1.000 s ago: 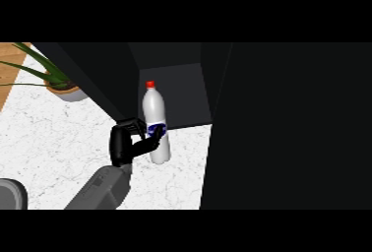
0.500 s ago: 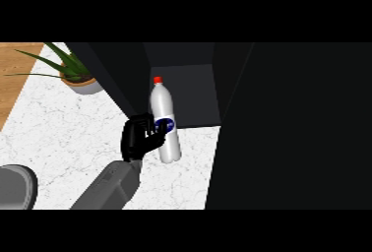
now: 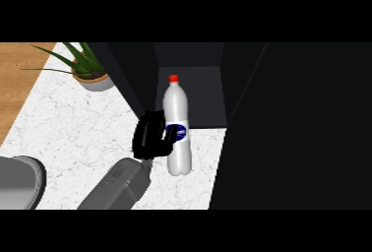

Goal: Pick up the bottled water, place it into the cabinet and close the cabinet

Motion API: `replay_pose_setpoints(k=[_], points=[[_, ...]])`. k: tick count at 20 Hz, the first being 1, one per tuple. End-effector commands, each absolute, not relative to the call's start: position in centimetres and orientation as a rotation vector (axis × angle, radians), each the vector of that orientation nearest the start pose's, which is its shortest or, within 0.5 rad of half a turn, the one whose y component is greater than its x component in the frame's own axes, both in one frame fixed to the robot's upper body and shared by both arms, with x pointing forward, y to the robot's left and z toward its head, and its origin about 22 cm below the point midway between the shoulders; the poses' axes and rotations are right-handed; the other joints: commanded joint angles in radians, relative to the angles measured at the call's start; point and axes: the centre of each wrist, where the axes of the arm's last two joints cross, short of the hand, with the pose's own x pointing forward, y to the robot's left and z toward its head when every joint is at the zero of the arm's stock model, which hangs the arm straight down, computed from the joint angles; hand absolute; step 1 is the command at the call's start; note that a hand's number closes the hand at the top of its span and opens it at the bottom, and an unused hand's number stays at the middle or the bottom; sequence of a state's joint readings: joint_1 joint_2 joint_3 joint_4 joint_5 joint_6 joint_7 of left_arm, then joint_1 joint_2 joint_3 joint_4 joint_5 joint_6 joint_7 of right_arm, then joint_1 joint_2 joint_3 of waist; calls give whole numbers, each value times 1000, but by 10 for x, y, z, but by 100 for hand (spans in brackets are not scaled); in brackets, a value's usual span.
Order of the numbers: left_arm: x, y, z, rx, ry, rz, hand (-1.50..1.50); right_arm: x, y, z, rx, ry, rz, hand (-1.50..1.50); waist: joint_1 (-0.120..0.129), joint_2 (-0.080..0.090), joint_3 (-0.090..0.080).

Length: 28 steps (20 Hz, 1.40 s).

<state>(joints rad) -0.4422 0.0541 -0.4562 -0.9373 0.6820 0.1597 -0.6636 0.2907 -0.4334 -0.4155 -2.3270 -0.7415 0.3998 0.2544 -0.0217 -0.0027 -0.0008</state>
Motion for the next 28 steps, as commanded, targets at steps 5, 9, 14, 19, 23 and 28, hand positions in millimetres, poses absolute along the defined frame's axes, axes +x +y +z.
replay_pose_setpoints(k=[5, 9, 14, 19, 23, 28], points=[[284, 159, -36, -518, -1788, 55, -150, 103, -299, 206, 249, -1949, 382, 150, 18, -3, 0], [250, 166, -50, -578, -1743, 59, -150, 105, -293, 207, 251, -1960, 472, 150, 19, -3, -1], [222, 219, -40, -539, -1756, 86, -150, 101, -288, 196, 348, -1867, 553, 150, 22, -7, 0], [201, 253, -37, -448, -1815, 85, -150, 101, -264, 203, 468, -1865, 543, 150, 33, -7, -2], [187, 297, -24, -359, -1824, 68, -150, 103, -249, 198, 536, -1828, 543, 150, 32, -10, -3], [170, 311, -9, -310, -1857, -5, -150, 113, -224, 195, 626, -1798, 580, 150, 45, -16, -4]])
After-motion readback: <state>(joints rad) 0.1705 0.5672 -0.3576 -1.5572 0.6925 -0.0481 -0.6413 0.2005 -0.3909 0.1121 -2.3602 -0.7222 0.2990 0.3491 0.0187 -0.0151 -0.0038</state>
